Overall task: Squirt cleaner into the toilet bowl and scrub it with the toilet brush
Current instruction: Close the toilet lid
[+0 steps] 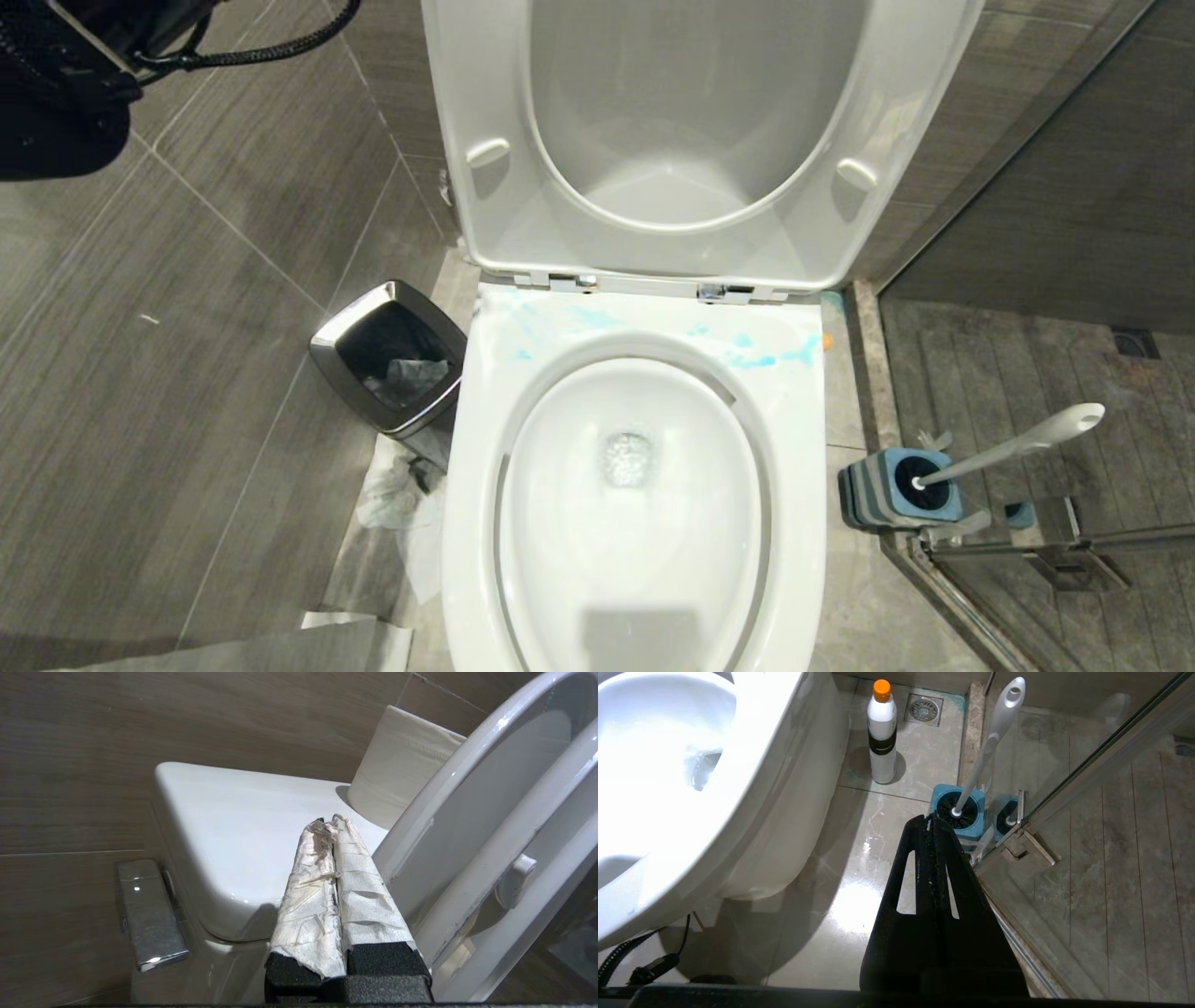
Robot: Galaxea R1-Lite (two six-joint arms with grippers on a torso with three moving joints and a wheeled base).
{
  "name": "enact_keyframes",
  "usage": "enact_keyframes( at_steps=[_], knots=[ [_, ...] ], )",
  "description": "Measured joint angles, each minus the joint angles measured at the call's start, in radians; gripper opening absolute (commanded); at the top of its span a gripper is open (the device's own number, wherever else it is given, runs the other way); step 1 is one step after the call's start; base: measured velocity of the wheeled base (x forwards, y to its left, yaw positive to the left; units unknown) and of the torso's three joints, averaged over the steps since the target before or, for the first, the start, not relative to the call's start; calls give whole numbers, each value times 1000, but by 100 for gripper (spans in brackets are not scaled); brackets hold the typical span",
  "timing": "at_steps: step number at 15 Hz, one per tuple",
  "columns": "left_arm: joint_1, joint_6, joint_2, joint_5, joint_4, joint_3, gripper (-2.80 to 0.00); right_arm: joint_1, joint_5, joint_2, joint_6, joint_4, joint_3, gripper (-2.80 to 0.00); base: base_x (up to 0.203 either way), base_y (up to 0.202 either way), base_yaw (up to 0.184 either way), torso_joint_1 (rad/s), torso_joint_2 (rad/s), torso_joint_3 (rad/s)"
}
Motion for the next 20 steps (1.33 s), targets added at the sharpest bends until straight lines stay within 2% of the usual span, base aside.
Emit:
enact_keyframes(
  at_steps=[5,12,15,17,20],
  knots=[
    [-15,48,34,8,-44,0,-280,0,0,0,0,0,0,-280,0,0,0,0,0,0],
    [-31,94,62,9,-50,0,-280,0,0,0,0,0,0,-280,0,0,0,0,0,0],
    [-47,96,66,11,-42,0,-280,0,0,0,0,0,0,-280,0,0,0,0,0,0],
    [-53,89,58,11,-11,2,-280,0,0,0,0,0,0,-280,0,0,0,0,0,0],
    [-55,85,19,7,94,9,-280,0,0,0,0,0,0,-280,0,0,0,0,0,0]
  ],
)
